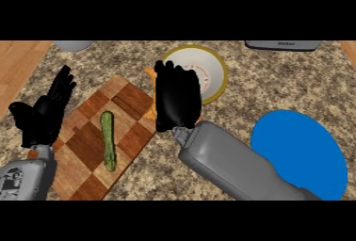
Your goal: Pick the croissant from the plate and place it in the bowl
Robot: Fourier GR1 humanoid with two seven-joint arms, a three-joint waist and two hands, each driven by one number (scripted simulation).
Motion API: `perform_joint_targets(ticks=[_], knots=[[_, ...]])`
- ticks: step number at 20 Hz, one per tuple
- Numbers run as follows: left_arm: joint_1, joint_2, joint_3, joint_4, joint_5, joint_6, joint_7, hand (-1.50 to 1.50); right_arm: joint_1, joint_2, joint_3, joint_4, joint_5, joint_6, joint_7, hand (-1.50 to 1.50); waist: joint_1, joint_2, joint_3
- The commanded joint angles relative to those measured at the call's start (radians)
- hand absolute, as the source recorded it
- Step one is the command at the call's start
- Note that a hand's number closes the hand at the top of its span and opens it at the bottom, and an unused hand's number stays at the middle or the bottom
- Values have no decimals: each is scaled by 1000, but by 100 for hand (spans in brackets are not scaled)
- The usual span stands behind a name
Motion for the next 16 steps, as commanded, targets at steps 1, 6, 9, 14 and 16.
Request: perform_joint_targets(ticks=[1,6,9,14,16], knots=[[24,21,22,6,4,-10,-11,0,-123,7,32,-16,-8,-117,156,150,-20,0,0],[57,8,29,-14,14,-14,-51,0,-197,7,4,76,-27,-193,172,150,-35,2,0],[107,16,34,-81,12,-10,-9,0,-188,7,-66,109,-21,-162,121,150,-45,0,1],[48,29,63,23,16,-20,-54,0,-143,7,-196,217,-63,-296,-84,150,-53,5,1],[57,8,44,-22,16,-14,-14,0,-213,7,-217,319,-107,-319,-100,150,-42,5,1]])
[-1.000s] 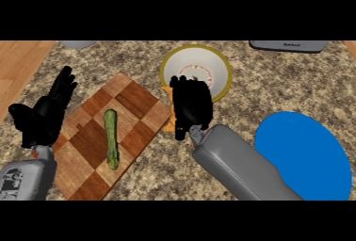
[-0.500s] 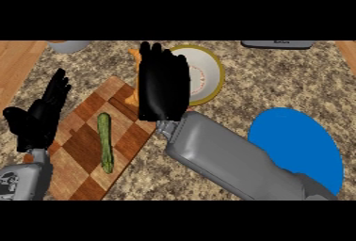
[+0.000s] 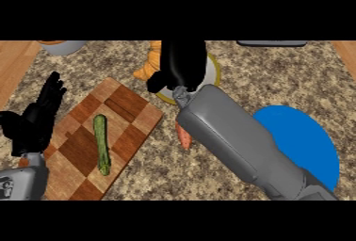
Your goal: Pick the croissant from the plate and place it in the bowl
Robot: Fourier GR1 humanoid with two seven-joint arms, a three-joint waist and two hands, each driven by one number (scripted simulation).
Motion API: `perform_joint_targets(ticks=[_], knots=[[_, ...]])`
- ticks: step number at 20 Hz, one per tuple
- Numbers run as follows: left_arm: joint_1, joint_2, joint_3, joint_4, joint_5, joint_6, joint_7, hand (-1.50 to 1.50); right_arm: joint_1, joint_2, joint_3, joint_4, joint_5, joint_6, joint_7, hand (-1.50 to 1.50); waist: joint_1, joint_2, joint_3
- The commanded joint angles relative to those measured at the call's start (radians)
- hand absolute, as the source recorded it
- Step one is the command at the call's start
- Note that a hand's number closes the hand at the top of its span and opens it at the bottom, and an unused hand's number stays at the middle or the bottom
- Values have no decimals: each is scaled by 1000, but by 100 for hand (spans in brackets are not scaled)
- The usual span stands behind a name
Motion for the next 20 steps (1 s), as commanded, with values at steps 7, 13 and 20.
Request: perform_joint_targets(ticks=[7,13,20], knots=[[3,-32,-28,-22,-31,18,-2,0,-19,-31,-211,395,-88,-187,-389,150,10,8,0],[1,-28,-24,-25,-18,-2,10,0,-72,-55,-326,606,-132,-291,-584,150,20,11,0],[9,-20,-12,-7,-17,-10,-25,0,-35,-145,-395,778,-193,-102,-591,-150,29,18,1]])
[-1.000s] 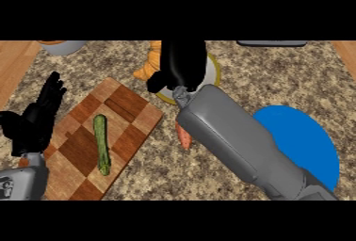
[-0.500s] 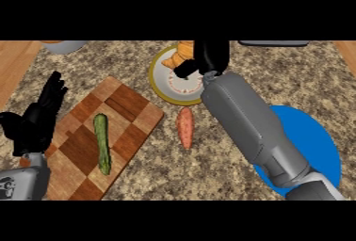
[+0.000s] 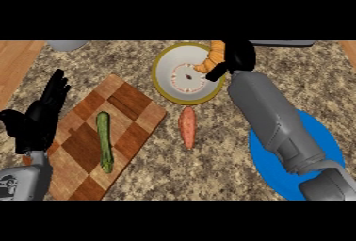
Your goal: Pick the croissant from the plate and place it in the bowl
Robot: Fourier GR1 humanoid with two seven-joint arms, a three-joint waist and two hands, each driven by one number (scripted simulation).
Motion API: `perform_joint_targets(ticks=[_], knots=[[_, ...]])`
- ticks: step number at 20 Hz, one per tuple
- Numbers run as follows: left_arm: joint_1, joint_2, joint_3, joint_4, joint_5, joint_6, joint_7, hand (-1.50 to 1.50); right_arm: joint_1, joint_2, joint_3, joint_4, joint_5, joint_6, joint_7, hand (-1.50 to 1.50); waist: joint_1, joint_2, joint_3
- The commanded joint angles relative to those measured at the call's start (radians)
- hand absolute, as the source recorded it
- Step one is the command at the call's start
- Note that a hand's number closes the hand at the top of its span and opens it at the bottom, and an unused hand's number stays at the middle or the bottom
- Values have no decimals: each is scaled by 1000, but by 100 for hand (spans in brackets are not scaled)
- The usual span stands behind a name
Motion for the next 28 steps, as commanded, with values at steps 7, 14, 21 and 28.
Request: perform_joint_targets(ticks=[7,14,21,28], knots=[[50,5,13,30,15,-34,-74,0,25,-3,-190,61,-187,21,-316,-150,2,0,1],[-3,7,28,16,6,5,-1,0,86,-30,-472,-119,-501,21,-552,-150,-36,-10,3],[31,26,42,-29,-1,1,24,0,245,-168,-536,-118,-603,248,-649,-150,-40,-18,1],[37,33,71,31,27,-36,-40,0,385,-275,-568,-221,-711,497,-653,-150,-54,-21,-1]])
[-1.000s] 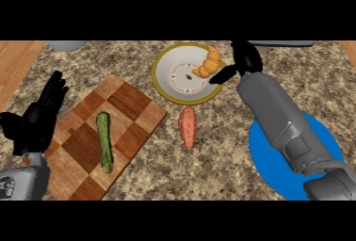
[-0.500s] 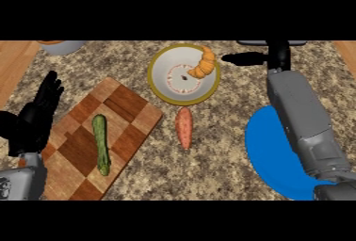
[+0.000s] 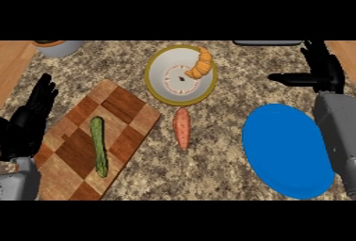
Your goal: Pick the croissant from the plate and place it in the bowl
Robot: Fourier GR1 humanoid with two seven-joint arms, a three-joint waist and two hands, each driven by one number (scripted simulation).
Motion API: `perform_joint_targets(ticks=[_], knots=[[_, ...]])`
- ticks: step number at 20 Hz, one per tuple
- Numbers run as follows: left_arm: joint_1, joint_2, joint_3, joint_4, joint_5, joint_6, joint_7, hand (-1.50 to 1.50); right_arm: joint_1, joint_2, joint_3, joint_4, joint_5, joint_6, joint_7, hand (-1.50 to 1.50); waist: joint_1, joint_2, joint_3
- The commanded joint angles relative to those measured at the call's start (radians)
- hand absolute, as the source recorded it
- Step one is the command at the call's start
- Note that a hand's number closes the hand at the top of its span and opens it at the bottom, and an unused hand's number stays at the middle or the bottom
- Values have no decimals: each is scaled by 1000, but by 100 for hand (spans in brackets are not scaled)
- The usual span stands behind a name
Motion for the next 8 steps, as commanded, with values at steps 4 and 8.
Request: perform_joint_targets(ticks=[4,8], knots=[[19,-6,13,-24,1,7,18,0,146,-97,-54,-78,-127,243,-67,-150,-1,-1,0],[-13,-44,-20,50,-45,32,-26,0,181,-76,-29,-166,-166,263,-27,-150,-3,-1,-1]])
